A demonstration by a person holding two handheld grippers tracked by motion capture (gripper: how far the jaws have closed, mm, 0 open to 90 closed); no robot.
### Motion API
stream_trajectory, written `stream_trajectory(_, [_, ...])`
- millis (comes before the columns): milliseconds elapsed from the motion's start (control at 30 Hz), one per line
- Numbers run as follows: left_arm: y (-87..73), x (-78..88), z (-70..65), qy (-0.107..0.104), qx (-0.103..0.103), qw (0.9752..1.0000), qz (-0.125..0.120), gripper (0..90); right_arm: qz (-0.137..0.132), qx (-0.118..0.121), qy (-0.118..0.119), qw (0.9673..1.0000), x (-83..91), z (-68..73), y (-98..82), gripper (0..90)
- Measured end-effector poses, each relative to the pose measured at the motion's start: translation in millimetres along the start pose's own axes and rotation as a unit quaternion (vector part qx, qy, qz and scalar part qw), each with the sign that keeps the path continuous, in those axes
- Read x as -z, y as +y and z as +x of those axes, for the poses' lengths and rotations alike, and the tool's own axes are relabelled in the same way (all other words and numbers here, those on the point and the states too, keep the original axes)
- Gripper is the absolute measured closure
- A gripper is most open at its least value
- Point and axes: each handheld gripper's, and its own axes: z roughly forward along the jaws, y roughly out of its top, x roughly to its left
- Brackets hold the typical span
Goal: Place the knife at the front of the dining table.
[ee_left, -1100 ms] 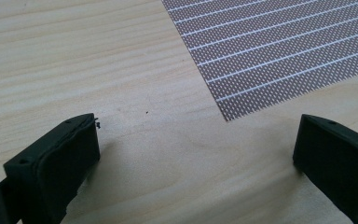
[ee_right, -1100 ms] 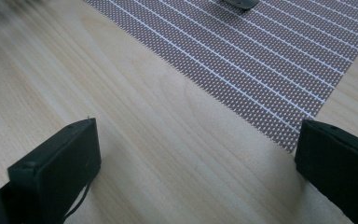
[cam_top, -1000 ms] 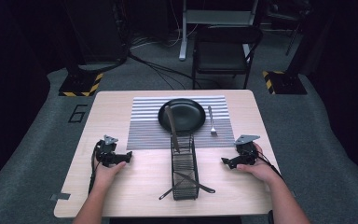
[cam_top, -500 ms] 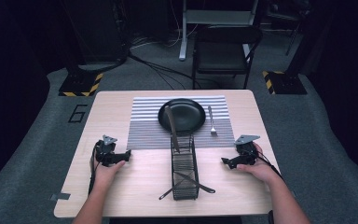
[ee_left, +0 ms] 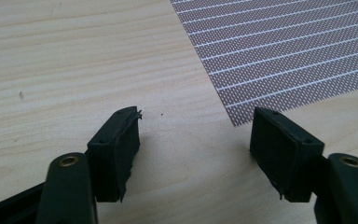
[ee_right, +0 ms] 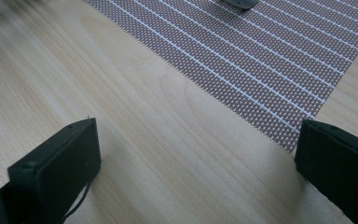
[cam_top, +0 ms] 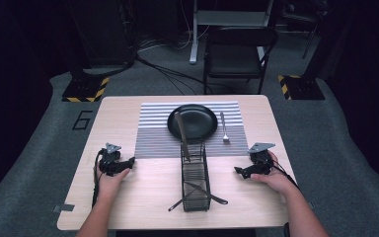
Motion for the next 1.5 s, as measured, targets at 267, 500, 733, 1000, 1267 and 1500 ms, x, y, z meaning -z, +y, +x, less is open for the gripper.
stream_trajectory(267, [2.0, 4.4, -2.6, 0.004, -0.002, 0.9999, -0.010, 34.5, 0.000, 0.000, 0.000, 1.0000, 0.0, 0.0, 0.0, 0.0])
stream_trajectory(500, [5.6, 15.3, -9.0, -0.014, -0.006, 0.9995, -0.028, 38.3, -0.001, 0.003, 0.001, 1.0000, -0.2, -0.5, 0.2, 0.0])
stream_trajectory(733, [8.4, 22.5, -19.5, -0.035, -0.011, 0.9986, -0.039, 40.7, -0.001, 0.002, 0.000, 1.0000, -0.2, -0.4, 0.2, 0.0])
stream_trajectory(1000, [11.8, 26.6, -30.0, -0.051, -0.021, 0.9978, -0.037, 40.9, -0.001, 0.003, 0.001, 1.0000, -0.3, -0.5, 0.2, 0.0])
stream_trajectory(1267, [15.8, 29.7, -41.0, -0.038, -0.039, 0.9984, -0.015, 40.7, -0.001, 0.002, 0.001, 1.0000, -0.3, -0.5, 0.2, 0.0])
stream_trajectory(1500, [25.2, 33.9, -50.3, -0.071, -0.033, 0.9969, -0.001, 39.7, -0.001, 0.003, 0.001, 1.0000, -0.3, -0.5, 0.2, 0.0])
